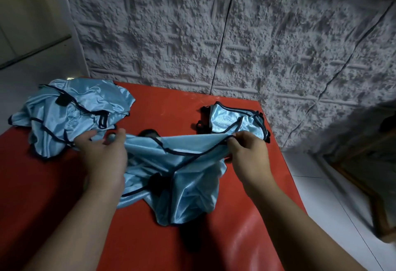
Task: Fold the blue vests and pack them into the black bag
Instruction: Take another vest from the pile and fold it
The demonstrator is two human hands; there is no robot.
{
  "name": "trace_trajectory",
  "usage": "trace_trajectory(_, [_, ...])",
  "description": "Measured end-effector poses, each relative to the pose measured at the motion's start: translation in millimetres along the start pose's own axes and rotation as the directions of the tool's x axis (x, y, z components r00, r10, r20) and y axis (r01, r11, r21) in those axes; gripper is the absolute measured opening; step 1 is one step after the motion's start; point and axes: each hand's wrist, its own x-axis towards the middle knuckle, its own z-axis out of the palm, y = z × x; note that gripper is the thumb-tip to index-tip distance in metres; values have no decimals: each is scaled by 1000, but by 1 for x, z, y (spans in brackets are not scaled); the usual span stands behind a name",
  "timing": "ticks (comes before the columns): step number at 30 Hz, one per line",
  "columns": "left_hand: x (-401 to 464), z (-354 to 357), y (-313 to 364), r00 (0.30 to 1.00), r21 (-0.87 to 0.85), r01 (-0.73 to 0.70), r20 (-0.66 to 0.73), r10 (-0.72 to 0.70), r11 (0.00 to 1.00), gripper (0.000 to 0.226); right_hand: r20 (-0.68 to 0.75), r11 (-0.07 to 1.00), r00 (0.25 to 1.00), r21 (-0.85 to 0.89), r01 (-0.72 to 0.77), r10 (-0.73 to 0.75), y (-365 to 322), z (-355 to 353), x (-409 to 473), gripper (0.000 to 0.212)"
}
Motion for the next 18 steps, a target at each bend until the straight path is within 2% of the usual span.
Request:
trace_trajectory(1, [-9, 1, 2, 991, 128, -132, -9, 135, 983, 44, 56, 995, 998, 88, -39, 34, -5, 4, -3, 13])
trace_trajectory(2, [-20, 1, 5, 962, 207, -274, 53, 269, 939, 39, 113, 983, 992, 164, -82, 64, -12, 7, -8, 13])
trace_trajectory(3, [-33, 3, 8, 920, 229, -382, 192, 343, 895, 36, 162, 972, 984, 211, -104, 70, -18, 11, -11, 13])
trace_trajectory(4, [-48, 6, 12, 863, 231, -446, 368, 347, 865, 39, 199, 964, 978, 242, -106, 58, -22, 14, -13, 14])
trace_trajectory(6, [-72, 15, 11, 711, 291, -508, 673, 203, 811, 52, 302, 939, 953, 328, -103, -1, -27, 20, -15, 11])
trace_trajectory(7, [-79, 18, 4, 634, 367, -554, 767, 93, 747, 55, 368, 923, 929, 369, -114, -33, -28, 21, -17, 11])
trace_trajectory(8, [-81, 20, -5, 591, 460, -624, 806, -3, 632, 56, 425, 906, 904, 400, -135, -53, -29, 20, -17, 17])
trace_trajectory(10, [-73, 18, -26, 596, 582, -716, 797, -97, 386, 53, 449, 929, 893, 341, -146, -25, -20, 17, -13, 35])
trace_trajectory(11, [-66, 16, -34, 618, 604, -712, 781, -88, 358, 39, 416, 969, 909, 226, -99, -5, -12, 14, -11, 42])
trace_trajectory(12, [-58, 14, -40, 654, 625, -676, 753, -71, 391, 19, 385, 999, 923, 42, -16, -1, -2, 11, -8, 49])
trace_trajectory(13, [-51, 11, -41, 687, 630, -625, 724, -59, 461, 3, 400, 980, 917, -177, 86, -8, 11, 10, -6, 56])
trace_trajectory(14, [-45, 11, -41, 723, 617, -564, 690, -33, 549, 11, 448, 913, 894, -368, 174, 10, 22, 10, -8, 63])
trace_trajectory(16, [-33, 8, -35, 786, 526, -425, 618, 13, 737, 11, 494, 763, 862, -598, 246, 109, 43, 14, -13, 74])
trace_trajectory(18, [-22, 0, -29, 852, 419, -249, 524, -8, 873, 5, 461, 663, 872, -706, 249, 163, 58, 19, -13, 62])
